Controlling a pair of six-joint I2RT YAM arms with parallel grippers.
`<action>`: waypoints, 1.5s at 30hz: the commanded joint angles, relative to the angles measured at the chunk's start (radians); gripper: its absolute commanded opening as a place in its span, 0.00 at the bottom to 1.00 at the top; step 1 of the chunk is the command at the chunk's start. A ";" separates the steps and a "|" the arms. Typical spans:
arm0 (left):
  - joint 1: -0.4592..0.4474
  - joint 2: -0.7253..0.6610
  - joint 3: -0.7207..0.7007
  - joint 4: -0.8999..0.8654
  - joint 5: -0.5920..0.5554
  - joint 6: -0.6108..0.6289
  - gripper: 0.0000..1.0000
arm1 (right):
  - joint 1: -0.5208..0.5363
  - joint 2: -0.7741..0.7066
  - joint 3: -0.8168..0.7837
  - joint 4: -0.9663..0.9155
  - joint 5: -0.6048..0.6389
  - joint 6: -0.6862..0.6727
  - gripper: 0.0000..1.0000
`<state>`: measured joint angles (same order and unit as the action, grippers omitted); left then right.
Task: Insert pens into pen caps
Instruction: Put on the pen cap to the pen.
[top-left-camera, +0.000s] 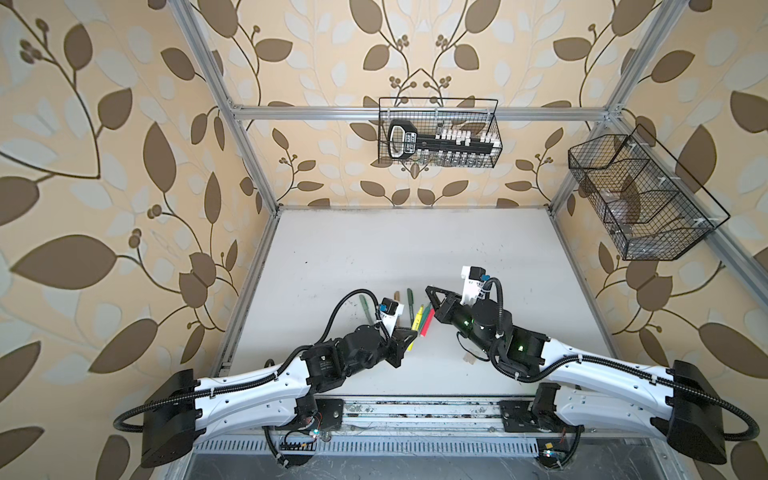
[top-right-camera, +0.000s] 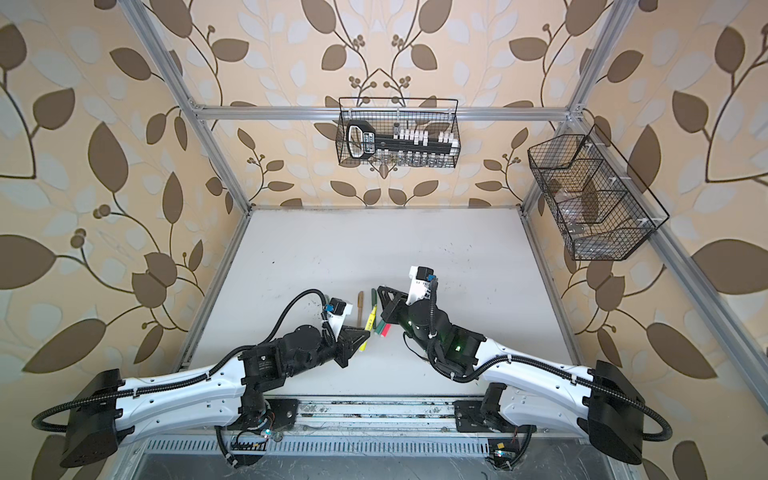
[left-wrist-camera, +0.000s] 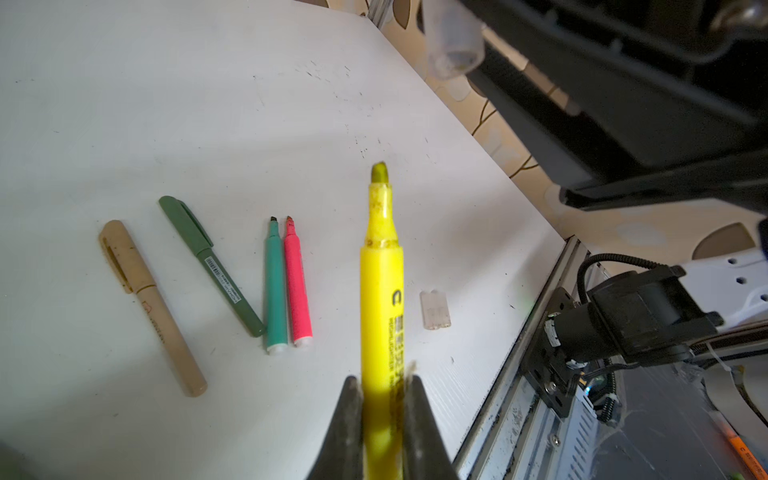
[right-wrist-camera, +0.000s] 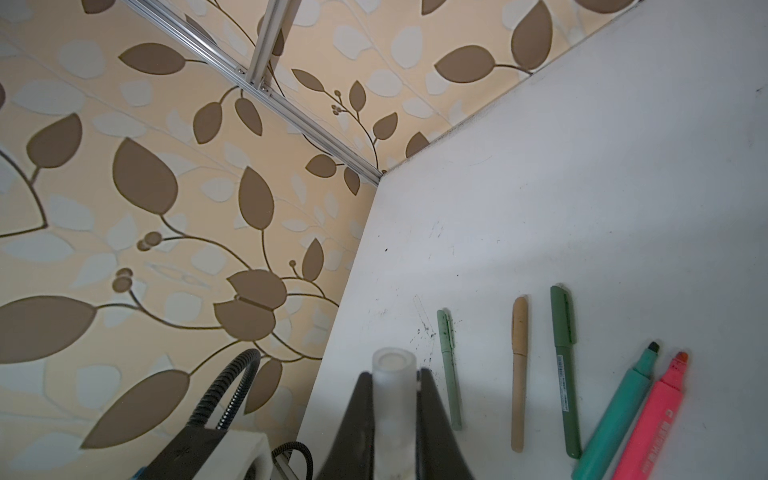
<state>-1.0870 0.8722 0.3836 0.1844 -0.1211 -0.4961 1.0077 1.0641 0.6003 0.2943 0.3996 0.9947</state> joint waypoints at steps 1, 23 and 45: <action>-0.007 -0.010 0.050 0.013 -0.042 0.018 0.00 | 0.004 0.025 -0.022 0.019 -0.013 0.016 0.00; -0.008 -0.012 0.055 0.005 -0.046 0.029 0.00 | -0.013 0.106 0.007 0.033 -0.059 0.017 0.00; -0.007 -0.052 0.071 -0.005 -0.146 0.022 0.00 | 0.060 0.125 -0.006 0.051 -0.048 0.045 0.00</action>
<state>-1.1000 0.8497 0.3996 0.1249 -0.1886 -0.4877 1.0473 1.1675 0.5991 0.3485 0.3733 1.0222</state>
